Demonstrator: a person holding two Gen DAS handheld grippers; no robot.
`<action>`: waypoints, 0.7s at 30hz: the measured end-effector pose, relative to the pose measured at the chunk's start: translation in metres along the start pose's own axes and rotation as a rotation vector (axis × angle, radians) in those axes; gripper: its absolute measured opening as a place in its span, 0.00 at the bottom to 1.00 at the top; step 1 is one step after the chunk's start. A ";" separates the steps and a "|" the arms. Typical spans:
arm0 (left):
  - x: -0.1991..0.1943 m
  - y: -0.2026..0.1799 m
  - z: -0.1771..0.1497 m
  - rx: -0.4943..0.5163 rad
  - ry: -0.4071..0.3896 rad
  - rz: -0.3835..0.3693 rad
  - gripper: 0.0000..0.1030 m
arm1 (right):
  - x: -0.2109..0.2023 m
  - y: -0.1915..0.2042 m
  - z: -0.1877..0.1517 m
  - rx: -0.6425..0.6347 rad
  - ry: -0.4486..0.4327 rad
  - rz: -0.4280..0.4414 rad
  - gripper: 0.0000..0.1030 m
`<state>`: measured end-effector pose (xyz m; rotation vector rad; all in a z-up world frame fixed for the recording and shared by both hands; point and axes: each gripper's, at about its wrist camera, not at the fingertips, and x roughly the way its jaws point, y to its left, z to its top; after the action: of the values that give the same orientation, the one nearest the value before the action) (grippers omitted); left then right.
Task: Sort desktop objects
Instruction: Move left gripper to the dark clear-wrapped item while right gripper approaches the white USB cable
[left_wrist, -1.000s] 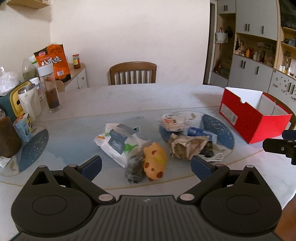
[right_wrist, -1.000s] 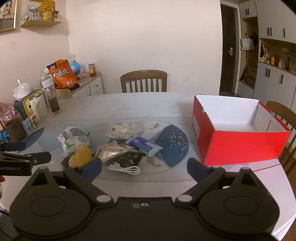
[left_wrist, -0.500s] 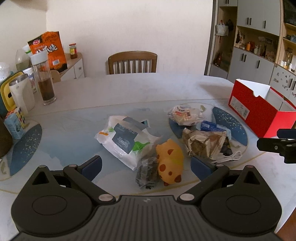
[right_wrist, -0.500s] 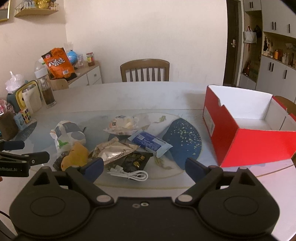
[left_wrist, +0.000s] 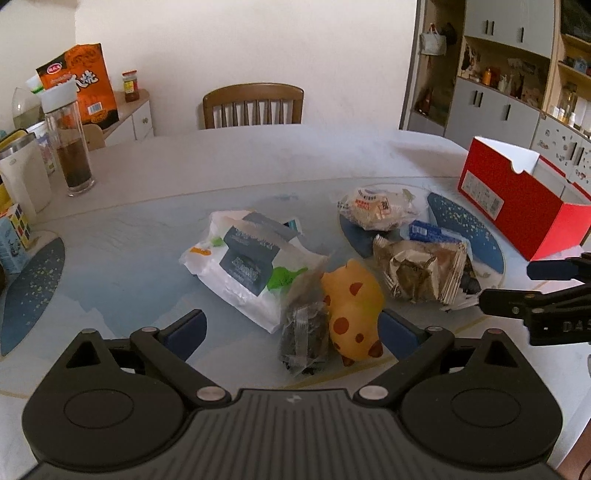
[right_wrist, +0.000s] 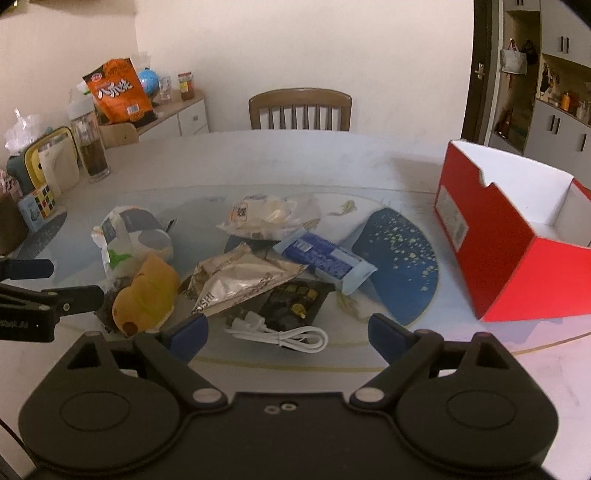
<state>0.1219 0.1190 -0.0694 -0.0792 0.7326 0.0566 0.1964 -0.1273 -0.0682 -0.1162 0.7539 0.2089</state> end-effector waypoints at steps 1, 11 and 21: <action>0.002 0.001 -0.001 0.003 0.005 -0.002 0.96 | 0.003 0.002 -0.001 0.003 0.007 0.000 0.91; 0.010 0.006 -0.001 0.012 0.022 -0.025 0.96 | 0.029 0.016 0.002 0.044 0.059 -0.033 0.91; 0.017 0.007 0.002 0.023 0.026 -0.046 0.96 | 0.046 0.015 0.002 0.093 0.112 -0.084 0.85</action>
<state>0.1352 0.1262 -0.0795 -0.0750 0.7571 0.0031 0.2267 -0.1054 -0.0985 -0.0715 0.8668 0.0876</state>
